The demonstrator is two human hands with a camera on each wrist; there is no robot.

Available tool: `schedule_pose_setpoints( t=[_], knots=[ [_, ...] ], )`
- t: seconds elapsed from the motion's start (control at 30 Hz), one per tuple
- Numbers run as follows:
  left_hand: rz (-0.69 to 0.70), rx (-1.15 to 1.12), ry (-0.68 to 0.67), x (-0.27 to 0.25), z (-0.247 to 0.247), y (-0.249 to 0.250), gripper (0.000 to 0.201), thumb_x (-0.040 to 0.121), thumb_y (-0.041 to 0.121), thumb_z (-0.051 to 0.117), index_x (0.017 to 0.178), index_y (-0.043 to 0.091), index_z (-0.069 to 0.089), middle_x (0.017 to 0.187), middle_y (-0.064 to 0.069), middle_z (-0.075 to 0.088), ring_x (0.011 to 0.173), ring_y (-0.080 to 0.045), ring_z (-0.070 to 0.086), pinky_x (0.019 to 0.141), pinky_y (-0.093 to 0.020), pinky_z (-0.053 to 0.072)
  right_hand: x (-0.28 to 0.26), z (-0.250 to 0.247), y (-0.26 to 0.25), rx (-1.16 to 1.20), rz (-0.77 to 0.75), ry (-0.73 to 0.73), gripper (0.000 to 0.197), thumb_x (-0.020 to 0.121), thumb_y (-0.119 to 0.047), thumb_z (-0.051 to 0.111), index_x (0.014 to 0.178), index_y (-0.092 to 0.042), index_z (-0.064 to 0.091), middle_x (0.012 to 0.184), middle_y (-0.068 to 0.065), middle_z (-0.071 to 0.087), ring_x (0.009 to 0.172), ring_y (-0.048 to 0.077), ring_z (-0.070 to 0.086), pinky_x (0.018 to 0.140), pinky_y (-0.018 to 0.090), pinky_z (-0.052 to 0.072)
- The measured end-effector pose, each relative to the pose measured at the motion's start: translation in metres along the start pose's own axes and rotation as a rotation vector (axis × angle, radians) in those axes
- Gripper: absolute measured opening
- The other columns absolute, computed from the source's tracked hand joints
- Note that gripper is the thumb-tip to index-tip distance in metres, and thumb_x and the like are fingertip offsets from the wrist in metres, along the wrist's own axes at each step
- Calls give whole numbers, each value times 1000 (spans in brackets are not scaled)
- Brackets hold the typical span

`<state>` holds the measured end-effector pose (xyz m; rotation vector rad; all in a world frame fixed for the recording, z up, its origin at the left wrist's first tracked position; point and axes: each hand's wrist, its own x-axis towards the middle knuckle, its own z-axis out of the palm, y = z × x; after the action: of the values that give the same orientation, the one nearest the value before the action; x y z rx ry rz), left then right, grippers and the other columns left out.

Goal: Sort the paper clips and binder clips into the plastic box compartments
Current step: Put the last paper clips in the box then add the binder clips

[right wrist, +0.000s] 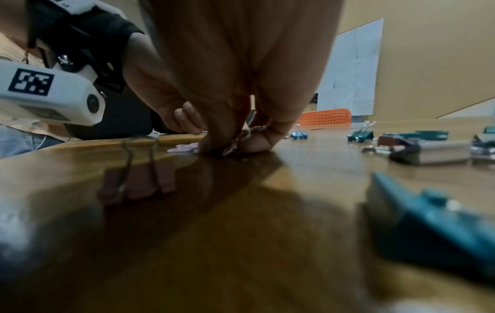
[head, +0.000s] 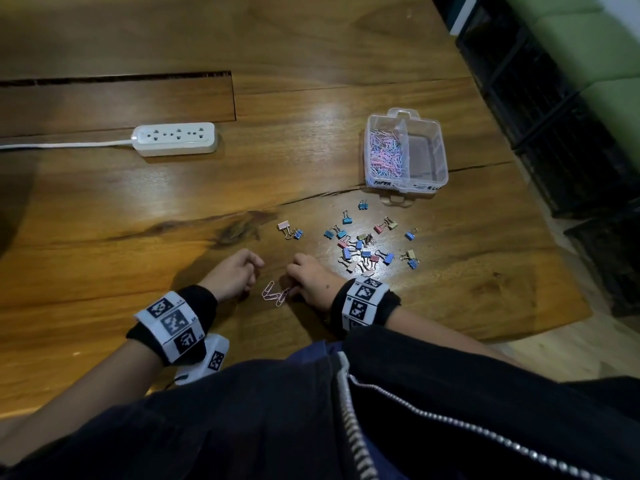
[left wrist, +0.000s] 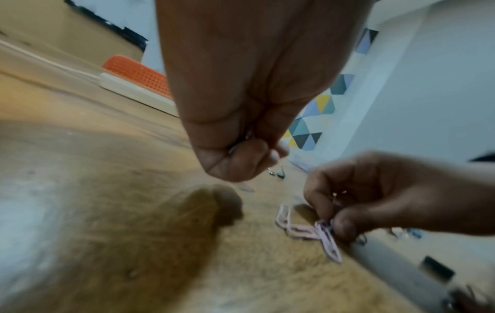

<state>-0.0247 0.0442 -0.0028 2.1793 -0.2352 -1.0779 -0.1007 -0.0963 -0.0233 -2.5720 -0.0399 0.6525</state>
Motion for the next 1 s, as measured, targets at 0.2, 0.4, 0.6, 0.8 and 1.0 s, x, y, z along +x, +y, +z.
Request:
schedule_pose_setpoints(
  t=[0.2, 0.4, 0.6, 0.8, 1.0],
  knots=[
    [117, 630, -46, -4, 16, -5, 52, 76, 47, 66, 112, 15, 44, 102, 3, 46, 99, -18, 50, 78, -25, 39, -5, -9, 11, 155, 126, 55, 17, 87, -8, 52, 104, -9, 52, 114, 8, 53, 105, 21, 51, 96, 35, 44],
    [211, 700, 38, 2, 22, -7, 19, 90, 29, 53, 97, 12, 53, 105, -6, 54, 94, -20, 52, 77, -29, 41, -21, -24, 36, 878, 282, 249, 12, 90, -4, 46, 95, -9, 56, 83, -7, 53, 71, 6, 50, 60, 11, 44],
    [226, 529, -37, 11, 18, -2, 14, 94, 19, 43, 84, 11, 50, 87, -2, 49, 79, -18, 46, 68, -25, 35, -29, -41, 47, 1618, 388, 161, 18, 92, -6, 37, 84, -5, 53, 85, 6, 52, 62, 13, 49, 49, 16, 43],
    [-37, -884, -204, 17, -5, 3, 24, 89, 7, 28, 68, 12, 40, 55, -1, 47, 40, -9, 41, 34, -16, 32, -30, -37, 40, 1370, 376, 39, 24, 95, -14, 37, 75, -12, 50, 71, 1, 50, 59, 10, 47, 53, 17, 38],
    [-53, -306, -111, 12, 4, 15, 27, 95, 27, 43, 72, 14, 49, 59, 1, 40, 42, -5, 40, 39, -17, 29, -29, -18, 25, 539, 294, 108, 18, 94, -9, 35, 88, -13, 51, 97, 4, 53, 91, 18, 49, 79, 29, 41]
  ],
)
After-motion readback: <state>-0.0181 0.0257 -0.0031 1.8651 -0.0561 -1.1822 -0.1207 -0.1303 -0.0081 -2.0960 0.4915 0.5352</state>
